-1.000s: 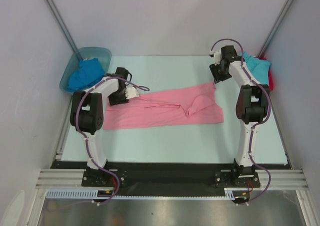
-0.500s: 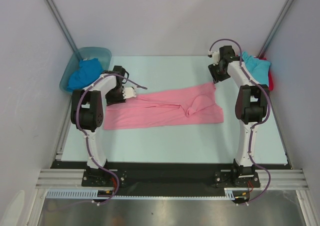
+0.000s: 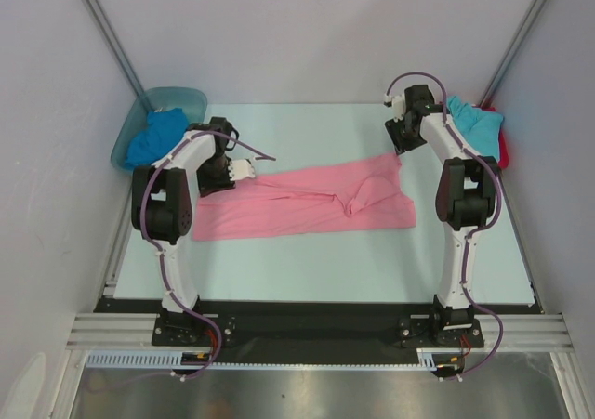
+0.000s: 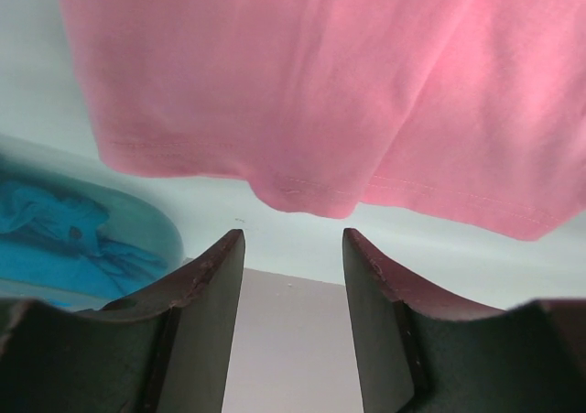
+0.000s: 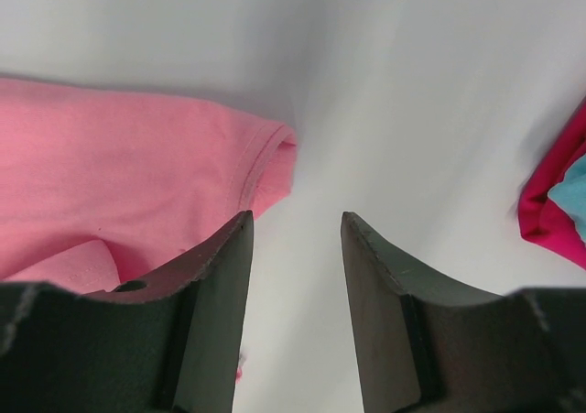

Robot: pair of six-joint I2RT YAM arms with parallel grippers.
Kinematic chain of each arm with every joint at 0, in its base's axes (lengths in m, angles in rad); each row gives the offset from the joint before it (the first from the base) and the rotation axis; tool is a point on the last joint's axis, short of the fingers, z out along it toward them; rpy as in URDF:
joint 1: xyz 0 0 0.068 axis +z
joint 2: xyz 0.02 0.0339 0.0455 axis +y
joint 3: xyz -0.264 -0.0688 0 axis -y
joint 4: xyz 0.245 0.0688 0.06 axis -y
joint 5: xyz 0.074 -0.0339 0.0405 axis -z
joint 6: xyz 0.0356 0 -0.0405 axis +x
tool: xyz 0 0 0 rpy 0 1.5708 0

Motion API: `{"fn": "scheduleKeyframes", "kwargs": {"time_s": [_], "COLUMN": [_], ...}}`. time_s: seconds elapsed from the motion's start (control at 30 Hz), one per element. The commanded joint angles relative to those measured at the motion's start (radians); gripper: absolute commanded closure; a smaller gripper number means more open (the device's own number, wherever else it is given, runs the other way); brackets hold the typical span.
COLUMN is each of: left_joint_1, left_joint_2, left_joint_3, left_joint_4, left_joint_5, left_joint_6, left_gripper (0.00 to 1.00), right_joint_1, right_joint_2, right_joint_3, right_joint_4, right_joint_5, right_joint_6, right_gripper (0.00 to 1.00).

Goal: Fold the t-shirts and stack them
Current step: Fold the tshirt

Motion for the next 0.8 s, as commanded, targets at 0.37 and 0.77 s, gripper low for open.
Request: {"fn": "scheduleKeyframes", "kwargs": {"time_s": [0.37,0.77], "left_joint_1": [-0.007,-0.013], "left_joint_2": [0.039,0.076], "left_joint_3": [0.032,0.079], "left_joint_4": [-0.063,-0.062], "left_joint_5": [0.042,0.043], "left_joint_6": [0.024,-0.002], "left_gripper": [0.47,1.00], "right_joint_1": [0.021,0.022], "right_joint_2": [-0.011,-0.005], "right_joint_3": [0.044,0.042], "right_joint_4": [0.014,0.013], "right_joint_5": [0.039,0.027], "right_joint_6": [-0.010,-0.006], "right_gripper": [0.52,0.52]}}
